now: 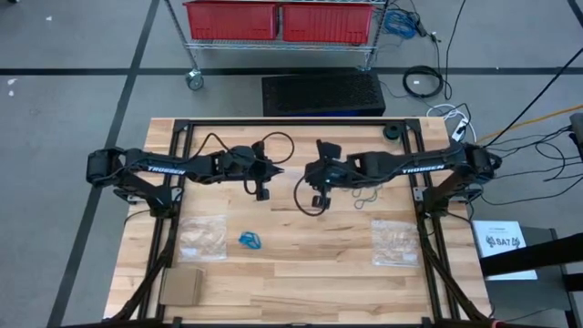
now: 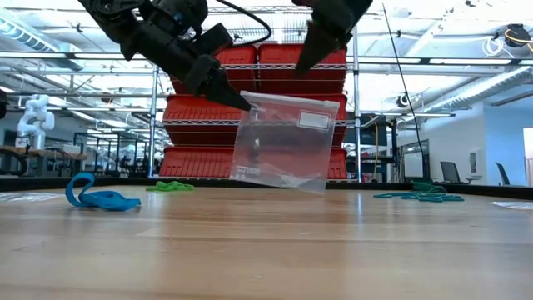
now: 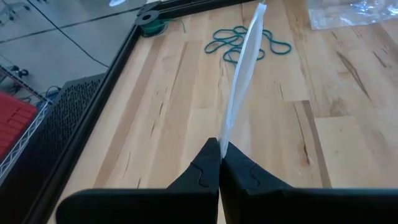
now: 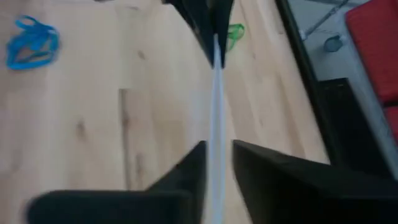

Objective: Sort rubber bands
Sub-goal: Open the top transparent zip lock bag

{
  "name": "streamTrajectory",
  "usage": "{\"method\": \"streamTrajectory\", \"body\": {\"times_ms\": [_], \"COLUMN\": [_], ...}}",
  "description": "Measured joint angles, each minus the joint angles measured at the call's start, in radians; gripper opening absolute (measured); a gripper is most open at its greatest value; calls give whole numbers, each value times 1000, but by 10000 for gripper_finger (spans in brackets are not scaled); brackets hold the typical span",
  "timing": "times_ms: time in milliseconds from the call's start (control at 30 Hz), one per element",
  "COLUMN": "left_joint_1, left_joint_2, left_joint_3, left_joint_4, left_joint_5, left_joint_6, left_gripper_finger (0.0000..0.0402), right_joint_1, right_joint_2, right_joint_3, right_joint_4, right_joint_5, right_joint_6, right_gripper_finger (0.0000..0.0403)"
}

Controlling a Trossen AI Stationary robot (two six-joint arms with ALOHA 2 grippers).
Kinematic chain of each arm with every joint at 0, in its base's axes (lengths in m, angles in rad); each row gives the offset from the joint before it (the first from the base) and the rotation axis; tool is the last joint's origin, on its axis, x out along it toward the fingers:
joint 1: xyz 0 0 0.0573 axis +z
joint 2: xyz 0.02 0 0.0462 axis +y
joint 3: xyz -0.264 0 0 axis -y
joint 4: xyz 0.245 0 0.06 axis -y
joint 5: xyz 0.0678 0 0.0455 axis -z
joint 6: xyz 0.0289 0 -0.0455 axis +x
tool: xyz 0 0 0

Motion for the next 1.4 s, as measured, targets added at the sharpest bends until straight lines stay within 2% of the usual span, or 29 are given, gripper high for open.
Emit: {"method": "streamTrajectory", "body": {"times_ms": [33,100,367,600,733,867,933,1067,1233,1300,1400], "left_joint_1": [0,0,0,0,0,-1,-1,-3,-3,-3,-3], "left_joint_2": [0,0,0,0,0,0,0,0,0,0,0], "left_joint_3": [0,0,0,0,0,0,0,0,0,0,0], "left_joint_4": [0,1,1,1,2,5,6,5,6,5,5], "left_joint_5": [0,0,5,12,12,13,14,48,57,57,57], "left_joint_6": [0,0,0,0,-1,-1,-1,-2,-2,-2,-4], "left_gripper_finger": [0,0,0,0,0,0,0,0,0,0,0], "right_joint_1": [0,-1,-30,-67,-88,-89,-89,-101,-123,-132,-148], "right_joint_2": [9,27,98,102,113,152,172,187,179,178,178], "right_joint_3": [0,0,0,0,0,0,0,0,0,0,0], "right_joint_4": [16,45,78,114,116,109,107,124,213,231,221], "right_joint_5": [11,25,18,18,-79,-89,-74,43,51,11,-184], "right_joint_6": [-16,-36,-55,-57,-54,-54,-52,-25,-42,-68,-77], "right_gripper_finger": [26,10,2,0,0,0,0,0,0,0,0]}}
